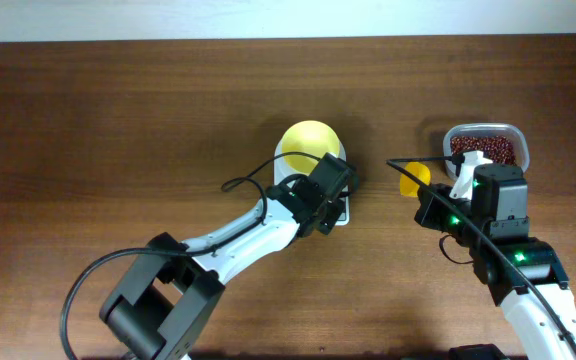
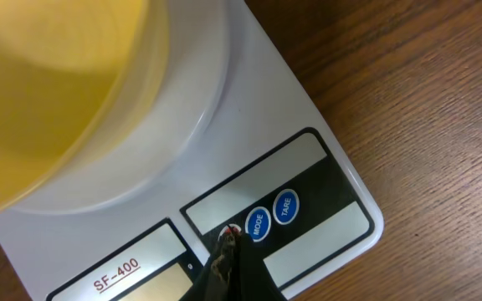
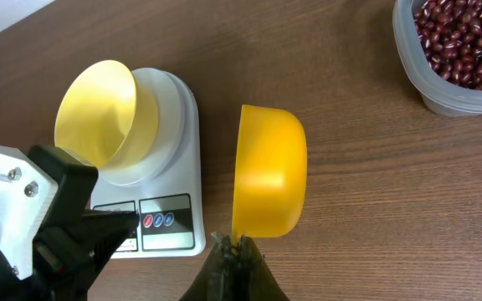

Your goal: Scoop item into bowl and weigh 50g on scale

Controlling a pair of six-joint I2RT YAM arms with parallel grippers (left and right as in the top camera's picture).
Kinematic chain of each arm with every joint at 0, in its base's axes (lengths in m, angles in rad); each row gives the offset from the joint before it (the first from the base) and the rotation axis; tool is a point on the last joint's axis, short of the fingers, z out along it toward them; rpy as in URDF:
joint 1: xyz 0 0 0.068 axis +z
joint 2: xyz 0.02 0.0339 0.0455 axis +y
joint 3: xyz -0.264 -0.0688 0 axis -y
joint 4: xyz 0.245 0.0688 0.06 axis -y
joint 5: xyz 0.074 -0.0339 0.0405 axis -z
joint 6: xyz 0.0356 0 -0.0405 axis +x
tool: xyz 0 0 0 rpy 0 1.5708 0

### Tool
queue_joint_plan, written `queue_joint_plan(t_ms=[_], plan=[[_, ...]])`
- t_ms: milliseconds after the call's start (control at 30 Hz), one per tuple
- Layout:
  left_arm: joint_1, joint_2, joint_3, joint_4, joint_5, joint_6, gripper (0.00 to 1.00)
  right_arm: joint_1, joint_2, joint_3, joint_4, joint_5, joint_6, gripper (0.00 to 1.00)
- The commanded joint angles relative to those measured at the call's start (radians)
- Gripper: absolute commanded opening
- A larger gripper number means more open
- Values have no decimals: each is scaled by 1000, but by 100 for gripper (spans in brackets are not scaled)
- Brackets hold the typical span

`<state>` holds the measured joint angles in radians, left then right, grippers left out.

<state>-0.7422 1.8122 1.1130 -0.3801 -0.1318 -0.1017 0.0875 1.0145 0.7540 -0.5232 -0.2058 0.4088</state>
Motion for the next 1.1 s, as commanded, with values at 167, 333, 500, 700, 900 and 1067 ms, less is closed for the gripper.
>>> queue_joint_plan(t_ms=[167, 333, 500, 700, 900, 1067], plan=[[5, 43, 14, 28, -26, 24, 0, -4, -2, 10, 3, 16, 0, 4], [5, 71, 14, 32, -34, 25, 0, -4, -2, 10, 3, 16, 0, 4], [16, 86, 14, 32, -32, 24, 0, -4, -2, 10, 3, 16, 0, 4], [16, 87, 14, 27, -29, 25, 0, -4, -2, 10, 3, 15, 0, 4], [16, 87, -3, 12, -14, 29, 0, -4, -2, 10, 3, 15, 0, 4], [16, -36, 61, -168, 24, 50, 0, -3, -2, 10, 40, 3, 19, 4]])
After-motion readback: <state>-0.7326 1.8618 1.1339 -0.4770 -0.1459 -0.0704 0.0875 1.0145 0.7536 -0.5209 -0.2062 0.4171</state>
